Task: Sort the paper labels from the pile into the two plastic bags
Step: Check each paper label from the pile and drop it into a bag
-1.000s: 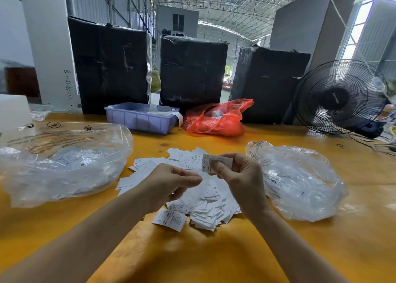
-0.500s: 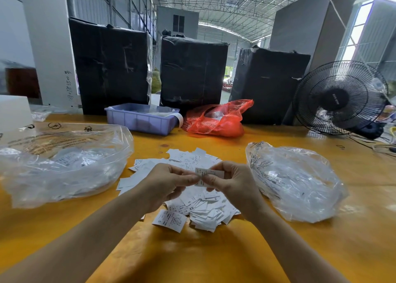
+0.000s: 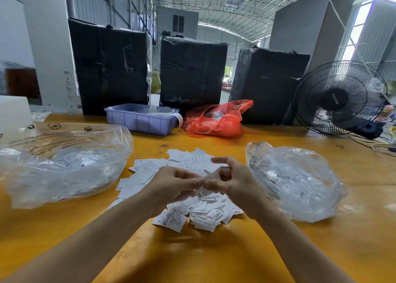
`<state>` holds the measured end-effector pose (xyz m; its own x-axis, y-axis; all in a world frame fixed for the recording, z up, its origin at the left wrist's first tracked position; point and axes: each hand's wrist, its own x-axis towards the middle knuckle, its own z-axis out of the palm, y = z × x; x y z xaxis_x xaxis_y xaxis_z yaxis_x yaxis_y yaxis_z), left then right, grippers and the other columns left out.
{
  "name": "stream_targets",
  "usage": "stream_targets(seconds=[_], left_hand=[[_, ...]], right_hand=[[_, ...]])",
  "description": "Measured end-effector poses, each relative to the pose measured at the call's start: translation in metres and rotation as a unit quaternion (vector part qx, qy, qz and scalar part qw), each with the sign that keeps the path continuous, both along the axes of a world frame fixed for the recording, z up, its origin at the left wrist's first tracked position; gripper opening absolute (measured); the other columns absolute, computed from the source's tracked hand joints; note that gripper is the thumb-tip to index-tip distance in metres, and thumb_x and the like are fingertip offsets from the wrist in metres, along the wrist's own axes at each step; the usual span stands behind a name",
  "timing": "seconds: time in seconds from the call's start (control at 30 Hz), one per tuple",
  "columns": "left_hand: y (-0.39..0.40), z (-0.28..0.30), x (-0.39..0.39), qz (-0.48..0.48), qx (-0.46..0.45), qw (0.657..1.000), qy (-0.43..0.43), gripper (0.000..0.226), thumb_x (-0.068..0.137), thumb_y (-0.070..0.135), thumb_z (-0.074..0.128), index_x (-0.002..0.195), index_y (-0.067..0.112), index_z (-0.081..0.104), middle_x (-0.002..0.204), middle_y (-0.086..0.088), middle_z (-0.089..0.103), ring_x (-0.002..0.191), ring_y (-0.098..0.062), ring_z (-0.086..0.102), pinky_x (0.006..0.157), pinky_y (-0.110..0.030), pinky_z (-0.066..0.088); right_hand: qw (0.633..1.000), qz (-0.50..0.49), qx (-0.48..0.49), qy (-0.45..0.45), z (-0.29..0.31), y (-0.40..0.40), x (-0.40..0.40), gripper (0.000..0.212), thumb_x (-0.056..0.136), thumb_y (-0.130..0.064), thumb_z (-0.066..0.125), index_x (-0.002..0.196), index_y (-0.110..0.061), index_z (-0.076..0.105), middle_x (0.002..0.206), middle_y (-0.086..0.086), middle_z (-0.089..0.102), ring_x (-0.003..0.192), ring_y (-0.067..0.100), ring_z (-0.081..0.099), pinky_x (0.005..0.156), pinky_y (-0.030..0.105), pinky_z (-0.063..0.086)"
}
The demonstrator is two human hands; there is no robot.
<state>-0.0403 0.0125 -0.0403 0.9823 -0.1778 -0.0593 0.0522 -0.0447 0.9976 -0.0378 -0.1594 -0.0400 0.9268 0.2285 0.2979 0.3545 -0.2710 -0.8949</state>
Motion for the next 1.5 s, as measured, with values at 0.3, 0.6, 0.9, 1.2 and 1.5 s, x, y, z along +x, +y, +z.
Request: stream_targets(seconds=[0.3,0.6,0.9,1.2,1.5], left_hand=[[-0.007,-0.002,0.000,0.120,-0.092,0.989,-0.008,0.017,0.068,0.023,0.077,0.080,0.011,0.074,0.072,-0.005,0.073,0.063,-0.010,0.067,0.053,-0.018,0.050],[-0.013,-0.002,-0.003,0.160,-0.161,0.972,0.063,0.014,0.071,0.027,0.078,0.080,0.017,0.074,0.067,-0.002,0.065,0.077,-0.018,0.053,0.061,-0.027,0.037],[-0.008,-0.001,0.002,0.136,-0.135,0.979,0.063,0.011,0.075,0.022,0.076,0.082,0.014,0.072,0.065,-0.003,0.068,0.067,-0.016,0.055,0.057,-0.025,0.040],[-0.008,0.001,0.000,0.129,-0.102,0.986,0.011,0.008,0.076,0.021,0.075,0.079,0.014,0.075,0.067,-0.002,0.072,0.071,-0.018,0.063,0.070,-0.031,0.044],[-0.005,0.002,0.001,0.062,-0.083,0.993,0.057,0.018,0.083,0.021,0.070,0.084,0.003,0.070,0.063,-0.007,0.070,0.048,-0.010,0.059,0.045,-0.019,0.047]], right_hand=[[0.989,-0.055,-0.055,-0.126,-0.008,0.013,-0.002,0.061,0.072,-0.042,0.071,0.122,-0.011,0.055,0.091,0.004,0.067,0.072,0.014,0.065,0.067,0.029,0.056],[0.988,-0.013,-0.058,-0.145,-0.014,0.026,-0.007,0.064,0.074,-0.016,0.080,0.132,-0.013,0.052,0.108,0.000,0.054,0.080,0.013,0.065,0.076,0.027,0.057],[0.990,-0.067,0.017,-0.120,-0.011,0.019,-0.002,0.028,0.083,-0.006,0.070,0.111,-0.011,0.068,0.097,-0.001,0.061,0.074,0.012,0.064,0.072,0.036,0.057],[0.998,-0.049,0.031,-0.030,-0.007,0.013,0.002,0.040,0.077,-0.037,0.068,0.110,-0.015,0.066,0.100,0.002,0.069,0.088,0.015,0.066,0.077,0.029,0.056],[0.974,-0.069,0.196,0.095,0.001,0.005,0.000,0.006,0.076,-0.003,0.072,0.081,-0.005,0.069,0.067,0.007,0.068,0.056,0.011,0.061,0.055,0.016,0.049]])
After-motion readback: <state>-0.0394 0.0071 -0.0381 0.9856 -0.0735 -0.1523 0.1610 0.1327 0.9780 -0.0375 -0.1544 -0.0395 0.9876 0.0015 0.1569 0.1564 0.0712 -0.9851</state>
